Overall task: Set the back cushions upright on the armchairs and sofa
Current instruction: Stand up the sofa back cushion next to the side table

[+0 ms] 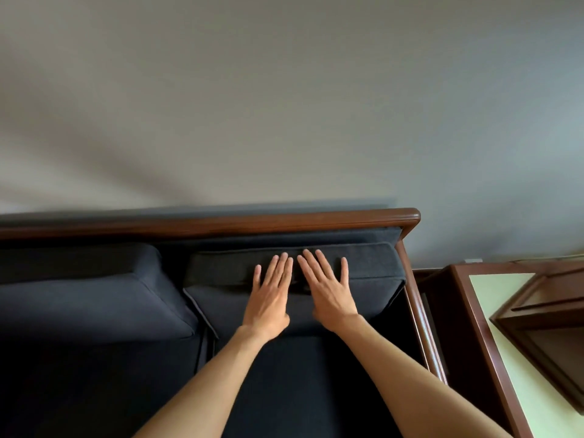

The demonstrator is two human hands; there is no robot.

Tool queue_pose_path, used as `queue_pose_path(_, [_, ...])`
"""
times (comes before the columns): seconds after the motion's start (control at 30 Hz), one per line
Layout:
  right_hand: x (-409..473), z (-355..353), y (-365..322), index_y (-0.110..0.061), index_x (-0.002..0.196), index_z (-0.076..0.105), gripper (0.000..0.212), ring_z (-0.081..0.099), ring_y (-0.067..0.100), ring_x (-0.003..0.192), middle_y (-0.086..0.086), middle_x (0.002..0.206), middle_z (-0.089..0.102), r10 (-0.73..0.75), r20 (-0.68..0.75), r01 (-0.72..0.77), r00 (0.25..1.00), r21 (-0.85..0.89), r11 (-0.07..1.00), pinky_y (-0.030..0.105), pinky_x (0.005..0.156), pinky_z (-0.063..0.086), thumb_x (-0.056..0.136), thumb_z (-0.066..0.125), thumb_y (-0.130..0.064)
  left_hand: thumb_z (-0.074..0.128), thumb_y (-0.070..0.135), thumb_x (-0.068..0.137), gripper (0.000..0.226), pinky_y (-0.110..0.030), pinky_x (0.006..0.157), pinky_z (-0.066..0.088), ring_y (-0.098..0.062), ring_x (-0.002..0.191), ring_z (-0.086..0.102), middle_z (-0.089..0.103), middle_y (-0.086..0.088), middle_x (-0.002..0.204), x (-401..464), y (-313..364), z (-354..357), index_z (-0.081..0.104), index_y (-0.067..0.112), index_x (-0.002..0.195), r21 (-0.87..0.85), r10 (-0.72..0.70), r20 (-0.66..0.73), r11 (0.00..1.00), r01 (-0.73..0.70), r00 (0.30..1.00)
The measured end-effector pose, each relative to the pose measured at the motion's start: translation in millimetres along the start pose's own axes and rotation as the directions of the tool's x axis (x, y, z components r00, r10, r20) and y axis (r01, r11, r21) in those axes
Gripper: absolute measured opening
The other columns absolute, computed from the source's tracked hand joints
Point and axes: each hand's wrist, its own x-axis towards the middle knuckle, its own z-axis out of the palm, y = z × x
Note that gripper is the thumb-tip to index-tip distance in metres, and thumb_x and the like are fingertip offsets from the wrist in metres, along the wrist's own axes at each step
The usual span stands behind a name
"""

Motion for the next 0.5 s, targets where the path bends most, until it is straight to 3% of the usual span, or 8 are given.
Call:
queue_pose_path(0.13, [-6,4,53,-0.020,0.157,0.005,0.101,-0.001,0.019,0.152,-0.003,0.165,0.004,0.101,-0.060,-0.102,0.993,-0.006,0.995,0.049,0.122,0.000,0.073,0.060,-0.011,0.072,0.009,0.065,0.113,-0.042,0.121,0.002,-0.022,0.151,0.001,-0.004,-0.003,0.163,-10,-59,-5,0.003,0.012,0.156,0.051,-0.142,-0.042,0.988,0.144,0.989])
queue_pose_path(0.23, [-18,1,85,-0.018,0.157,0.002,0.096,-0.006,0.019,0.152,0.000,0.166,0.000,0.161,-0.011,-0.161,0.987,-0.011,0.987,0.046,0.122,-0.003,0.080,0.060,-0.021,0.072,0.005,0.061,0.112,-0.044,0.121,0.009,-0.024,0.150,0.011,0.008,-0.006,0.163,-27,-107,-12,0.011,0.010,0.155,0.085,-0.204,-0.030,0.975,0.206,0.978])
queue_pose_path(0.37, [-16,-12,80,-0.016,0.155,-0.011,0.103,-0.019,0.020,0.150,0.002,0.164,-0.014,0.213,0.111,-0.214,0.971,-0.004,0.977,0.047,0.120,-0.011,0.081,0.059,-0.021,0.061,0.007,0.077,0.103,-0.044,0.121,-0.004,-0.021,0.151,-0.009,-0.011,-0.005,0.163,-28,-110,-25,-0.007,0.011,0.154,0.091,-0.264,0.073,0.962,0.257,0.962])
queue_pose_path(0.5, [-14,-34,82,-0.015,0.154,-0.015,0.105,-0.020,0.022,0.149,0.003,0.163,-0.020,0.186,0.277,-0.184,0.943,-0.031,0.982,0.051,0.120,-0.006,0.083,0.063,-0.020,0.056,0.015,0.088,0.096,-0.048,0.121,-0.004,-0.020,0.149,-0.016,-0.020,-0.002,0.162,-23,-97,-48,-0.014,0.013,0.153,0.126,-0.310,0.225,0.949,0.288,0.924])
